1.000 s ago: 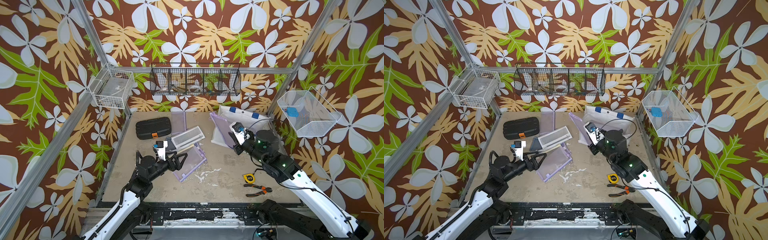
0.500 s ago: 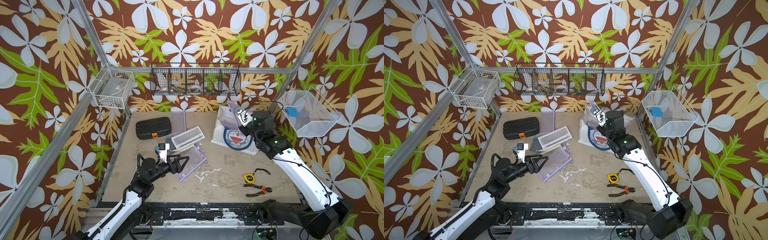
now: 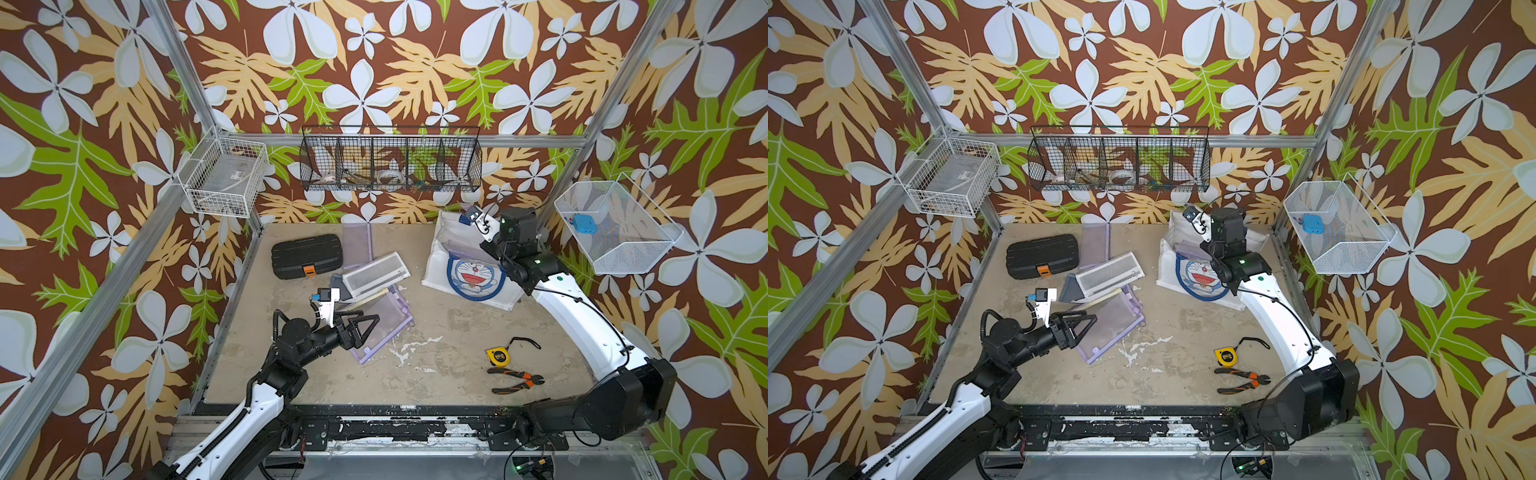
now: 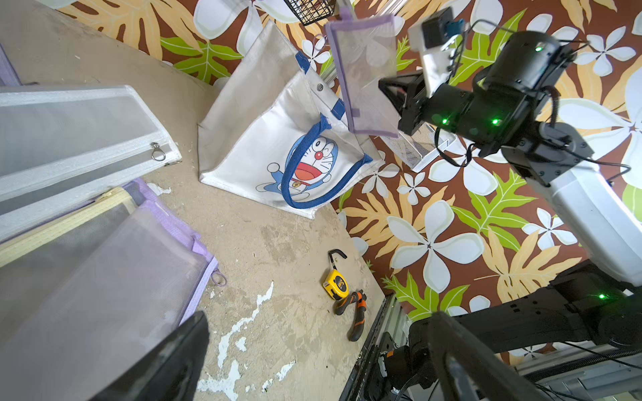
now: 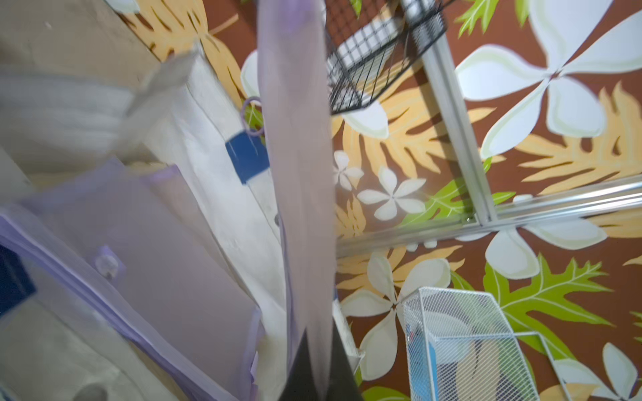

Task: Put the pencil pouch into the canvas bag
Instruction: Place the pencil case in the canvas bag.

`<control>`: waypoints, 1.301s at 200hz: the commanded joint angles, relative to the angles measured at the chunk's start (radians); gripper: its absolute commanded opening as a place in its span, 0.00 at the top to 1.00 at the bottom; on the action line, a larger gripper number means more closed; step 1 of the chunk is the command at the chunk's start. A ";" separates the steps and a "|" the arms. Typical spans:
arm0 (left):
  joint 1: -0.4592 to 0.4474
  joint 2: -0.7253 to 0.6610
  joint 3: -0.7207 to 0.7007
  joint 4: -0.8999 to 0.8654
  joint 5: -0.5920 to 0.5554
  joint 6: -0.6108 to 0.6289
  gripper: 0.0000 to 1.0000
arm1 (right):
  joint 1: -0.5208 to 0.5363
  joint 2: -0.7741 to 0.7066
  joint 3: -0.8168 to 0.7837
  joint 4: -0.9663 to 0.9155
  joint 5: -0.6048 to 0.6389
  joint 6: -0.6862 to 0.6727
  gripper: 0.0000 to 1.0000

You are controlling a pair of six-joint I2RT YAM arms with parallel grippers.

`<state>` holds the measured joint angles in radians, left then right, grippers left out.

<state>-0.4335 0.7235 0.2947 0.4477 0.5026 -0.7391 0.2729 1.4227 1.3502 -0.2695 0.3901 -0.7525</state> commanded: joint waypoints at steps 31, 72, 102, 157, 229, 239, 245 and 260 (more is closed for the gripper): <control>0.001 0.003 -0.010 0.079 0.013 -0.034 0.00 | -0.039 0.042 -0.051 0.069 -0.045 0.084 1.00; 0.001 -0.016 -0.019 0.052 -0.002 -0.025 0.00 | -0.039 0.063 -0.089 0.070 -0.071 0.126 0.88; 0.001 -0.011 -0.013 0.046 -0.013 -0.027 0.00 | -0.039 0.038 -0.131 0.109 -0.070 0.157 0.67; 0.002 0.062 0.087 -0.126 -0.052 0.053 0.01 | -0.038 -0.024 -0.142 0.102 -0.108 0.233 0.46; 0.010 0.136 0.122 -0.412 -0.246 0.131 0.08 | 0.108 -0.173 -0.098 -0.052 -0.214 0.598 0.27; 0.014 0.137 0.115 -0.440 -0.286 0.115 0.09 | 0.163 -0.213 -0.155 -0.028 -0.255 0.653 0.25; 0.018 0.134 0.108 -0.458 -0.302 0.106 0.10 | 0.193 -0.236 -0.191 -0.005 -0.284 0.697 0.24; 0.019 0.117 0.089 -0.511 -0.355 0.079 0.11 | 0.280 -0.278 -0.296 0.066 -0.347 0.780 0.22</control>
<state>-0.4194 0.8555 0.4023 0.0483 0.2646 -0.6281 0.4648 1.1934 1.1557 -0.2741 0.1486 -0.1612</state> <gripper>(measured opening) 0.894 0.768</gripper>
